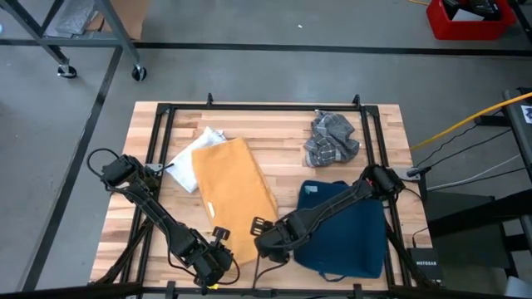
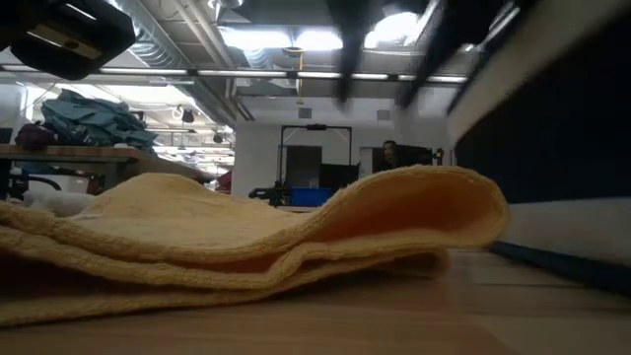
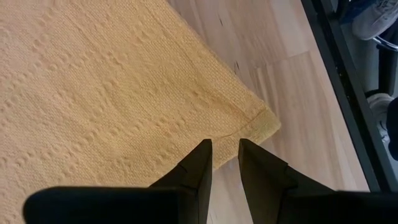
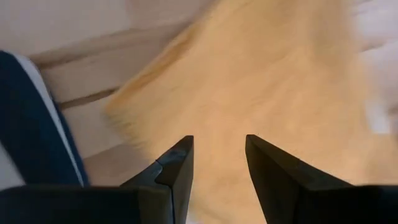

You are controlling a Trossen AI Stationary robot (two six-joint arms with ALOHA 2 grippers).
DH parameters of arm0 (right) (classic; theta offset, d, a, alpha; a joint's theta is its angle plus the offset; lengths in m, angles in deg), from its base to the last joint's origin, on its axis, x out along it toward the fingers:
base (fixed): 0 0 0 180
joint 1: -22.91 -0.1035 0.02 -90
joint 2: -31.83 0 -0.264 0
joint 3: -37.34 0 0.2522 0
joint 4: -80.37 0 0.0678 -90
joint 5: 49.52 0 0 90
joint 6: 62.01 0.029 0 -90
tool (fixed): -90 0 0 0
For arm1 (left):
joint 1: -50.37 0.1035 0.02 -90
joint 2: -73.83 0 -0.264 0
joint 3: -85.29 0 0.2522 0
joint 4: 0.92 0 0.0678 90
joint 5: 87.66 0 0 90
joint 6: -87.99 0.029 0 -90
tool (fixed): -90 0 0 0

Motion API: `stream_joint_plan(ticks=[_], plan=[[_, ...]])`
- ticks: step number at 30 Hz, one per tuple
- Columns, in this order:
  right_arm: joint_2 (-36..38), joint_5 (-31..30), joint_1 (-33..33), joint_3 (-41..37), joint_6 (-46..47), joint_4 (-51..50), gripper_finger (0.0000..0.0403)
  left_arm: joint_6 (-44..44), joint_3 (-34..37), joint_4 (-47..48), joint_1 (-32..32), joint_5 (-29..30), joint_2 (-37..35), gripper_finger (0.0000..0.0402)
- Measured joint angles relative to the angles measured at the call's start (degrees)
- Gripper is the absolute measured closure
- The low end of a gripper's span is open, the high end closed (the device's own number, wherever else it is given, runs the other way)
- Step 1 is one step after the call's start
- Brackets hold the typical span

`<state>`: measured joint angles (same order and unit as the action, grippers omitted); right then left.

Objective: Fold towel
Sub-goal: Fold the yellow towel

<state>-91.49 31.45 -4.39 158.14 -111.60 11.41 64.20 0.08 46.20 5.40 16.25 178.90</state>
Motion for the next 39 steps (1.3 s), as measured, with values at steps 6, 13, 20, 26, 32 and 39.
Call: stream_joint_plan(ticks=[6,13,20,26,32,39], plan=[[-0.01,-6.92,0.32,1.18,-5.99,1.71,0.0253,-0.31,-0.01,0.00,0.00,0.27,-0.07,0.0329],[0.06,-12.27,0.52,3.85,-9.62,1.46,0.0253,-0.46,-0.01,0.00,0.00,0.27,-0.07,0.0329],[0.19,-11.26,2.85,5.36,-9.80,8.27,0.0253,-0.46,-0.01,0.02,0.00,0.47,-0.07,0.0329],[-1.12,-1.27,7.09,5.47,-2.96,12.22,0.0253,-1.41,-0.01,0.01,0.00,0.50,-0.07,0.0329],[-4.46,2.60,9.70,3.95,5.99,11.52,0.0253,-3.34,-0.01,0.15,0.00,0.51,-0.07,0.0329],[-4.90,2.69,9.61,-1.68,7.07,9.35,0.0253,-2.99,-0.01,0.19,0.00,0.47,-0.07,0.0329]])
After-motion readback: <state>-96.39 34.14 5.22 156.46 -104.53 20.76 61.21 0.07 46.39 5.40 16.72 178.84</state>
